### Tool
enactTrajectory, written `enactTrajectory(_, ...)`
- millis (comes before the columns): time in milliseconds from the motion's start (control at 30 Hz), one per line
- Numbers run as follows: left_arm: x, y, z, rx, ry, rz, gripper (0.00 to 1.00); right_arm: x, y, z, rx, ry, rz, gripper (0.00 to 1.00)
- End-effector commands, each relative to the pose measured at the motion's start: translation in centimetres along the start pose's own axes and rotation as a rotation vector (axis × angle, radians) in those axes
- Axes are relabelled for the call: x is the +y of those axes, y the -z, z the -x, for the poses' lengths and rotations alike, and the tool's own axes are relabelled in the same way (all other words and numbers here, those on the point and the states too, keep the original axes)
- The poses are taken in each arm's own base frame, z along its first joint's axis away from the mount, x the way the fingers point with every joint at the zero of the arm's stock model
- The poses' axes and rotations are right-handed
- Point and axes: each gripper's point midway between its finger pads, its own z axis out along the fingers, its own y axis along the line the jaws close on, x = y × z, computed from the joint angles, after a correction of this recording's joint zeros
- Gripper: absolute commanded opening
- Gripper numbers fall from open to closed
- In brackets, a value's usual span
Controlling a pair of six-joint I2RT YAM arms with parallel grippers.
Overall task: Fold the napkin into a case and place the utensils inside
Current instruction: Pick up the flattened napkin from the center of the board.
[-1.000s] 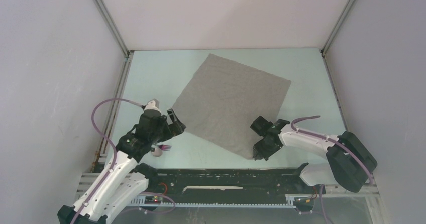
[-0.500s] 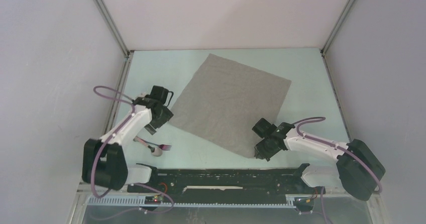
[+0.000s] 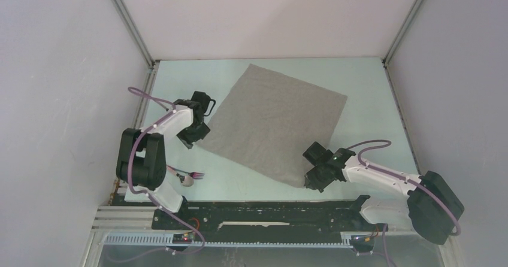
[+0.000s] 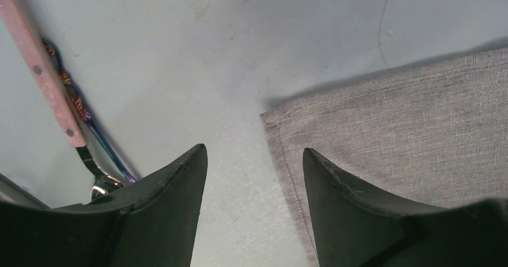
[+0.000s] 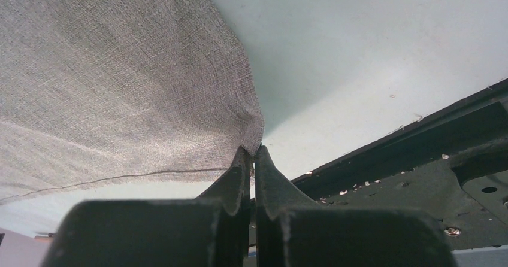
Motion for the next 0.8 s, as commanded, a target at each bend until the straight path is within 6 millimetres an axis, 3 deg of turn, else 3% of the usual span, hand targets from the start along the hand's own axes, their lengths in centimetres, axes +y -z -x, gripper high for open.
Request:
enactTrajectory(0,-1.3,-0.7,0.6,-0.011,-0.045,0.015,0.67,-0.2,-0.1,0.6,-0.035,0.005,0.025,0.0)
enactTrajectory(200,-2.1,-2.5,-0.6,0.027,-0.067,0.002,0.69,0.0,0.2,0.6,-0.034,0.0,0.043,0.0)
enactTrajectory(433,-2.7,-2.6,-0.5,0.039,-0.044,-0.019,0.73,-0.2,0.5,0.8,-0.04,-0.009,0.045,0.0)
enactTrajectory(767,-3.1,-2.6,-0.9,0.058,0.04,-0.066,0.7,-0.3,2.0,1.9,-0.066,-0.047,0.114,0.0)
